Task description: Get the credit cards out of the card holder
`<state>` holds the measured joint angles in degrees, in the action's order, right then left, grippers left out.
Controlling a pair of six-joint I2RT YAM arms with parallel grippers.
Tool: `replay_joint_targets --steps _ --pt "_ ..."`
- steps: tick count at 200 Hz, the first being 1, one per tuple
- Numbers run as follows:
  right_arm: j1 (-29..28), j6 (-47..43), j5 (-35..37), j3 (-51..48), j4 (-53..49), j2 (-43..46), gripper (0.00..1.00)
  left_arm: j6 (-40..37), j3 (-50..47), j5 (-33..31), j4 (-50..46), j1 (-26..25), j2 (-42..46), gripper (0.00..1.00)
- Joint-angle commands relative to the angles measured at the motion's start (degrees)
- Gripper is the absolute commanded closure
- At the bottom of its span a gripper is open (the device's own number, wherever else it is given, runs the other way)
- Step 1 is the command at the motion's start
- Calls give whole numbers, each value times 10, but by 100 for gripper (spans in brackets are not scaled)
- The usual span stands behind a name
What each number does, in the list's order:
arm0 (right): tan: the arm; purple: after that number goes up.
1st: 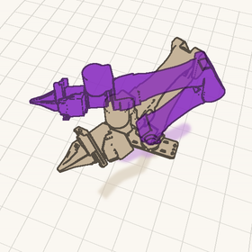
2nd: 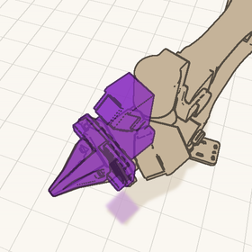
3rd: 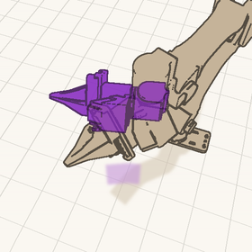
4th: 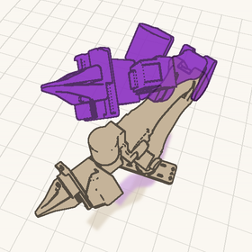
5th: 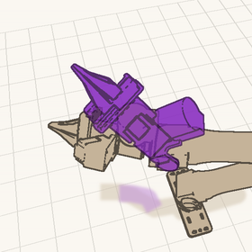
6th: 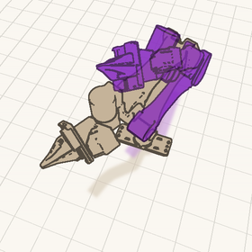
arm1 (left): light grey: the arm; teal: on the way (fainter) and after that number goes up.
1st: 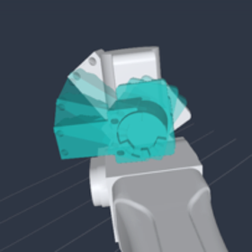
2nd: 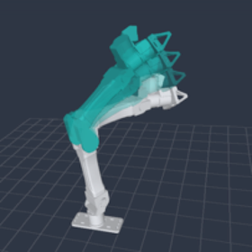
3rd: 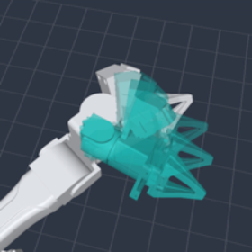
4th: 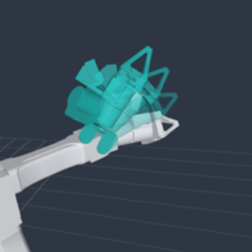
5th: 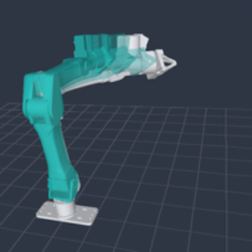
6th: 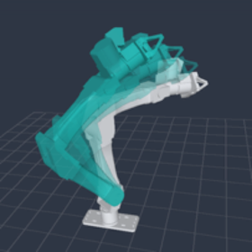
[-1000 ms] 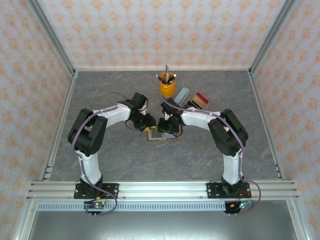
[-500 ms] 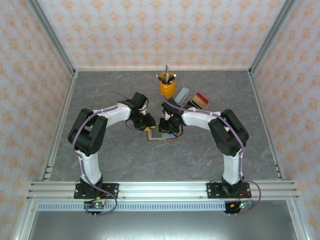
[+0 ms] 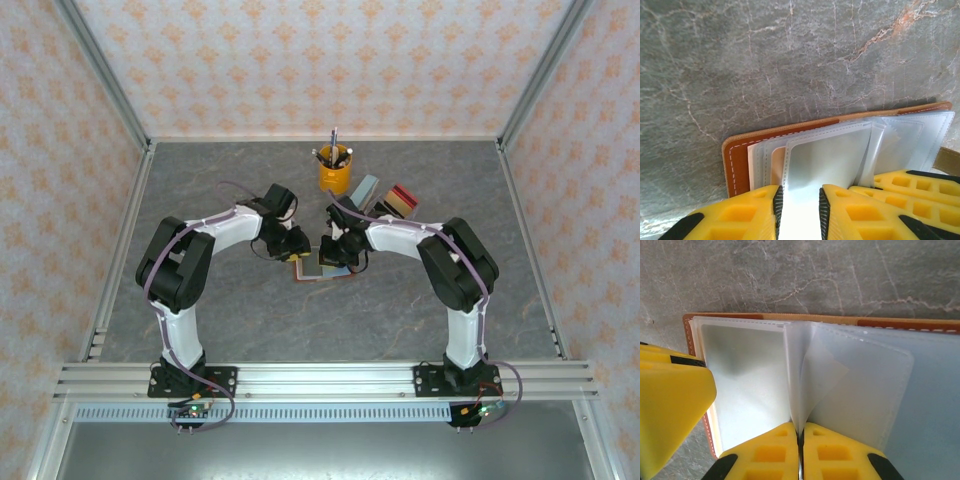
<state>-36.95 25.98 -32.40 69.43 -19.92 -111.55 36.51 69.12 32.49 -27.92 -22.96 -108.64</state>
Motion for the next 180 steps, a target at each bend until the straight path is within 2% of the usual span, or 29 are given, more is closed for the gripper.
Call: replay_joint_targets --steps 1,30,96,164,180 --pt "2 7 29 -27 -22 -22 93 -19 14 -32 -38 -4 -4 69" --pt "3 10 26 -32 -18 -24 93 -37 21 -62 -63 -4 -17 69" --pt "4 11 12 -34 -7 -31 94 -45 31 -40 -54 -17 -42 69" --pt "4 8 4 -33 -6 -31 93 -56 24 54 -5 -14 -37 70" --pt "4 7 4 -33 -6 -28 93 -87 22 75 4 -10 -31 71"
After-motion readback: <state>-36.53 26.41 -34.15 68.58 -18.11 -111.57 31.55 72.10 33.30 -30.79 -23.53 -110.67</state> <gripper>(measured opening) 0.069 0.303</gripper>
